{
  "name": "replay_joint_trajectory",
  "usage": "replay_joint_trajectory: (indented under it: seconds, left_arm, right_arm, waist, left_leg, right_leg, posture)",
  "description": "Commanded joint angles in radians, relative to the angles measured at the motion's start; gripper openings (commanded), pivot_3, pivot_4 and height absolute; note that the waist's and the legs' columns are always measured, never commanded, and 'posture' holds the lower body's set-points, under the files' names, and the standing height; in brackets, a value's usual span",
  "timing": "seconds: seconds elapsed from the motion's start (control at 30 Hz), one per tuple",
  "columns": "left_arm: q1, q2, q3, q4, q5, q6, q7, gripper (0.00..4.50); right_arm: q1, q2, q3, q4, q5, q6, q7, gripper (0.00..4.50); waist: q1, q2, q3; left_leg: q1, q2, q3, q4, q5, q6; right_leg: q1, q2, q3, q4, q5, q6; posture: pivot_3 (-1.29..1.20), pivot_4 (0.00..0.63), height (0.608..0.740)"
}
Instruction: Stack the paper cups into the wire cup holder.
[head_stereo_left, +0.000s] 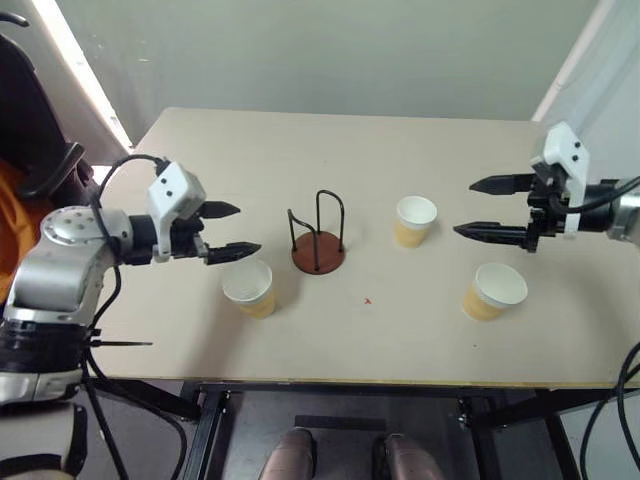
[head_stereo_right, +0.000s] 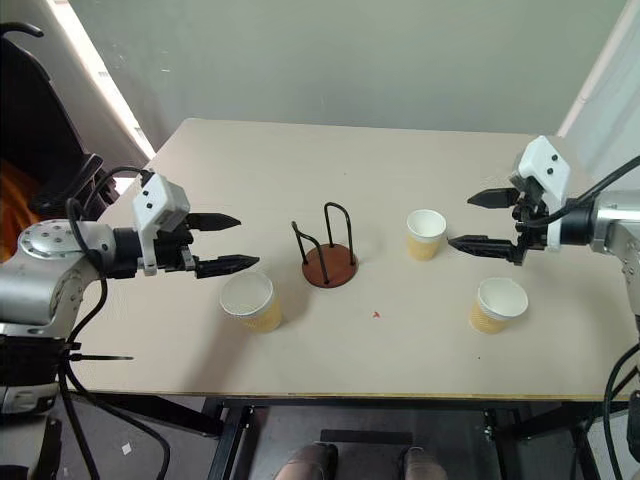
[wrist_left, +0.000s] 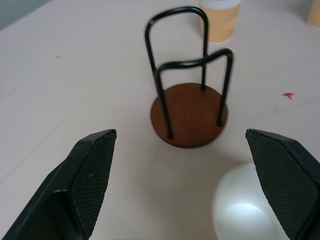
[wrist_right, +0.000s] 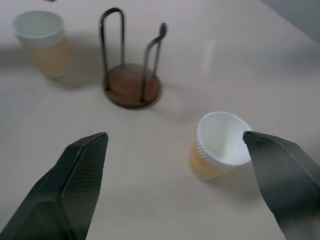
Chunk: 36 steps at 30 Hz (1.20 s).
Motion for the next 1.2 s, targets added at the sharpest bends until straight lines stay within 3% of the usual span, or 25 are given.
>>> replay_joint_trajectory:
  seconds: [0.03,0.37,0.73,0.87,0.97,1.2]
  left_arm:
    - [-0.047,-0.021,0.01,0.023,-0.001,-0.027,-0.008,4.45]
    - [-0.143,-0.117,-0.07,0.145,0.079,-0.095,-0.002,4.45]
    - [-0.283,-0.323,-0.16,0.414,0.233,-0.246,0.109,4.45]
    - [-0.339,-0.38,-0.135,0.522,0.248,-0.287,0.159,4.45]
    - [-0.349,-0.384,-0.13,0.554,0.242,-0.285,0.133,3.88]
    - [-0.346,-0.385,-0.128,0.557,0.236,-0.28,0.095,1.42]
  right_arm:
    - [0.01,-0.033,-0.043,-0.063,0.025,-0.007,0.007,4.5]
    - [0.049,-0.044,-0.039,-0.135,0.06,0.018,-0.004,4.5]
    - [0.102,-0.06,-0.048,-0.164,0.044,0.013,-0.035,4.5]
    - [0.116,-0.07,-0.06,-0.183,0.051,0.019,-0.05,4.5]
    - [0.128,-0.083,-0.066,-0.184,0.038,0.012,-0.063,4.5]
    - [0.13,-0.099,-0.077,-0.188,0.048,0.013,-0.071,4.5]
  waist:
    - [0.0,0.0,0.0]
    - [0.0,0.0,0.0]
    - [0.007,0.0,0.0]
    - [0.009,0.0,0.0]
    - [0.01,-0.001,0.0]
    - [0.012,-0.001,0.0]
  left_leg:
    - [0.0,0.0,0.0,0.0,0.0,0.0]
    - [0.0,0.0,0.0,0.001,0.001,0.001]
    - [0.0,0.0,0.0,0.006,0.001,0.003]
    - [-0.001,-0.001,0.001,0.008,0.0,0.004]
    - [-0.001,-0.001,0.001,0.008,0.0,0.004]
    - [-0.001,-0.001,0.002,0.009,0.0,0.003]
  right_leg:
    - [0.0,0.0,0.0,0.0,0.0,0.0]
    - [0.001,0.0,0.0,0.0,0.001,0.002]
    - [0.004,0.0,0.0,-0.001,0.004,0.007]
    - [0.005,0.0,0.0,-0.002,0.005,0.009]
    - [0.005,0.0,0.0,-0.002,0.005,0.01]
    - [0.005,0.001,0.001,-0.002,0.005,0.013]
  posture:
    - [0.0,0.15,0.74]
    - [0.0,0.15,0.74]
    - [0.0,0.15,0.74]
    - [0.0,0.15,0.74]
    - [0.0,0.15,0.74]
    - [0.0,0.15,0.74]
